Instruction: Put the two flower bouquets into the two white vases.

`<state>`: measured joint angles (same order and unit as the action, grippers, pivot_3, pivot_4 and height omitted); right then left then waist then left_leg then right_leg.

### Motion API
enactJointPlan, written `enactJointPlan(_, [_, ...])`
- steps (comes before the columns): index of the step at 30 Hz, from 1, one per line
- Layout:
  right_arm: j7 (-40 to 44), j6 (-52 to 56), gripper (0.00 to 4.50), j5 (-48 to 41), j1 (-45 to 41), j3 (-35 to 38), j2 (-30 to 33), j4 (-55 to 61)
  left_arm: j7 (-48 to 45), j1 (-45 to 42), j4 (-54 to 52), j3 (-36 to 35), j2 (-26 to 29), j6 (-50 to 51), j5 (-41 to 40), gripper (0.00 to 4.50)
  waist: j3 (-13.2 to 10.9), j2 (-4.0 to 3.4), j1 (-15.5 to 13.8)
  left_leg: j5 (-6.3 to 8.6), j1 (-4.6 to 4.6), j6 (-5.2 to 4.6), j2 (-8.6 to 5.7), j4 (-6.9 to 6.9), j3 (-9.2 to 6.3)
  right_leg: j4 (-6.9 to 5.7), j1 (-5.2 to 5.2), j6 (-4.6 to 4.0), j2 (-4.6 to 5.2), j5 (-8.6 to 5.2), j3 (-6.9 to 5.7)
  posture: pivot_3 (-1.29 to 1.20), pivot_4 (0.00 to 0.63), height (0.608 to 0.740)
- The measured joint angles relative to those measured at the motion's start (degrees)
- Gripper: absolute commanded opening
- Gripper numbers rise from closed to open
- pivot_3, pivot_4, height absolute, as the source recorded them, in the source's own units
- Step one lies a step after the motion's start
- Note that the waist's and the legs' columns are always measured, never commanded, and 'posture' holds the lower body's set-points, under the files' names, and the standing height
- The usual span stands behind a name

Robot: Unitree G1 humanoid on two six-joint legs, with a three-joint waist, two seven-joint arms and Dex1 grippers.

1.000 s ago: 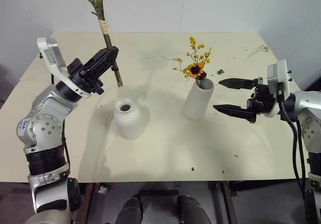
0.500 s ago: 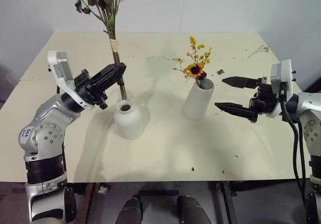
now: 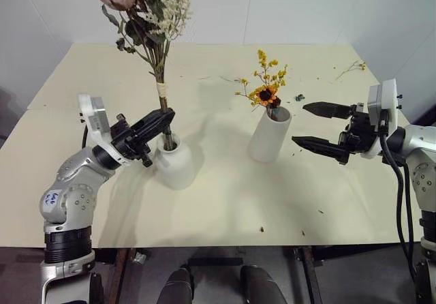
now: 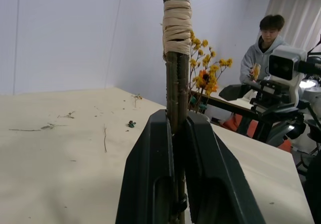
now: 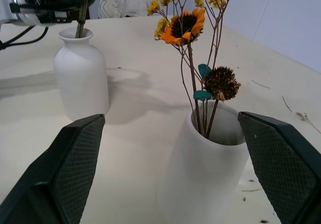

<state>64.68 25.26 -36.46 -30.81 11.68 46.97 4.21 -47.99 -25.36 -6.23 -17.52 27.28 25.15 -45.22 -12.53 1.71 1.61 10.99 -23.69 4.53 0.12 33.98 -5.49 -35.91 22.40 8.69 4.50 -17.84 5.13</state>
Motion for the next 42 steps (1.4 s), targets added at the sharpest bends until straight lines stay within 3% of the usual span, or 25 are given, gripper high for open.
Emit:
enactJointPlan(2, [-0.1, 0.0, 4.50, 0.0, -0.1, 0.0, 0.0, 0.0, -0.7, 0.5, 0.2, 0.2, -0.3, -1.1, 0.5, 0.04, 0.0, 0.00, 0.0, 0.00, 0.00, 0.00, 0.00, 0.00, 0.00, 0.01, 0.00, 0.00, 0.00, 0.00, 0.00, 0.00, 0.150, 0.740])
enactJointPlan(16, [-0.2, -0.5, 4.50, 0.2, -2.3, -0.3, -2.2, -2.3, -1.3, 6.0, -4.5, -1.8, 3.5, -0.2, -1.3, 4.46, 0.0, 0.00, 0.0, 0.01, 0.00, -0.01, 0.01, -0.02, 0.00, 0.02, 0.01, -0.03, 0.00, -0.01, 0.00, 0.00, 0.150, 0.740])
enactJointPlan(26, [1.9, -2.1, 4.50, 1.6, -3.9, -1.5, -3.1, -5.3, -7.7, 10.0, -4.0, -5.0, 17.7, 0.6, 0.6, 4.49, 0.0, -0.01, 0.2, 0.01, 0.04, -0.01, 0.04, -0.21, 0.01, 0.06, 0.06, -0.29, 0.00, -0.15, -0.02, 0.00, 0.150, 0.740])
enactJointPlan(32, [4.4, -4.3, 4.50, 2.7, -0.4, 1.3, 1.6, -6.8, -14.1, 9.4, 0.7, -9.0, 23.8, -3.3, 2.2, 4.49, 0.0, -0.01, -0.2, 0.01, 0.04, -0.01, 0.05, -0.46, 0.03, 0.25, 0.07, -0.34, 0.02, -0.19, -0.05, 0.00, 0.150, 0.740])
enactJointPlan(37, [4.1, -5.1, 4.50, 3.3, 8.3, 5.4, 3.8, -3.9, -16.0, 3.6, 10.5, -7.7, 24.0, -9.3, 6.9, 4.49, 0.0, -0.02, 0.0, 0.01, 0.05, -0.01, 0.05, -0.57, 0.07, 0.30, 0.07, -0.22, 0.02, -0.14, -0.04, 0.00, 0.150, 0.740])
enactJointPlan(42, [1.7, -4.7, 4.50, 2.9, 13.9, 9.9, 4.0, 0.3, -16.1, 1.3, 13.5, -4.1, 20.9, -10.9, 8.4, 4.49, 0.0, -0.02, 0.4, 0.01, 0.13, -0.01, 0.11, -0.57, 0.09, 0.14, 0.10, -0.19, -0.02, -0.12, -0.02, 0.00, 0.150, 0.740])
